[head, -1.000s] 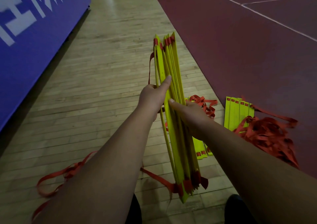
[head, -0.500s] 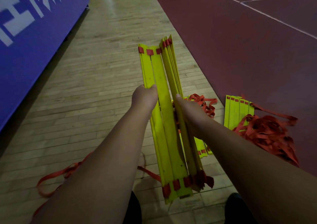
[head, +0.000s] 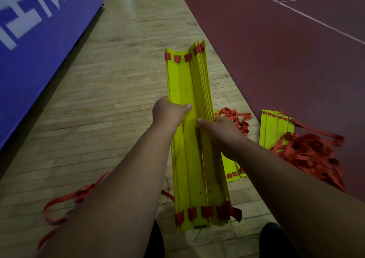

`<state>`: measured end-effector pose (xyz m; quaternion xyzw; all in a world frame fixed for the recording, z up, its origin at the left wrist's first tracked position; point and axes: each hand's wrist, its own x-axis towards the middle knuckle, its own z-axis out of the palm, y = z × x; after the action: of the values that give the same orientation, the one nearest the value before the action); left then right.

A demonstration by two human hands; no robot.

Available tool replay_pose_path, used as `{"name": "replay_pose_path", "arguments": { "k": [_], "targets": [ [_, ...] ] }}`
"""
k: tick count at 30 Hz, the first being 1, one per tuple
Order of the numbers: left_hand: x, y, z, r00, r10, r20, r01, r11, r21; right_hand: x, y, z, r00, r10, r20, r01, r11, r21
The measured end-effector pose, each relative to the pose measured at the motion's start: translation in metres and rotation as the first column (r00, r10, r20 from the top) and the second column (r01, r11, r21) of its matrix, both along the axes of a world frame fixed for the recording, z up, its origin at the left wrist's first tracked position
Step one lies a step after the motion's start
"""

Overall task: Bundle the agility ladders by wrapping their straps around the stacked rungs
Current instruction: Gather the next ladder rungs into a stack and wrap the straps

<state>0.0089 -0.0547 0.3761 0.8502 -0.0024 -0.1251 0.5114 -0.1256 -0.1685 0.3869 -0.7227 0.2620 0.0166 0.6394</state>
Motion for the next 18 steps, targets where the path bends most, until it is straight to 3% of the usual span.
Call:
{"name": "replay_pose_path", "arguments": {
  "k": [3, 7, 11, 18],
  "targets": [
    [0.006, 0.001, -0.003, 1.0, -0.014, 0.026, 0.012, 0.998, 0.062, 0.004, -0.001, -0.006, 0.999, -0.011, -0.03, 0.011, 1.0, -0.005],
    [0.007, 0.001, -0.006, 0.998, -0.028, -0.064, 0.023, 0.997, -0.08, 0.006, -0.001, -0.006, 0.998, -0.031, -0.055, 0.03, 0.999, -0.025],
    [0.007, 0.004, -0.004, 0.986, -0.064, -0.151, 0.015, 0.952, -0.306, 0.005, 0.001, -0.007, 0.995, -0.088, -0.047, 0.093, 0.99, 0.109],
    [0.002, -0.004, 0.002, 0.972, -0.088, -0.216, -0.008, 0.912, -0.409, 0.008, 0.002, -0.015, 0.993, -0.103, -0.053, 0.111, 0.978, 0.178]
  ]
}}
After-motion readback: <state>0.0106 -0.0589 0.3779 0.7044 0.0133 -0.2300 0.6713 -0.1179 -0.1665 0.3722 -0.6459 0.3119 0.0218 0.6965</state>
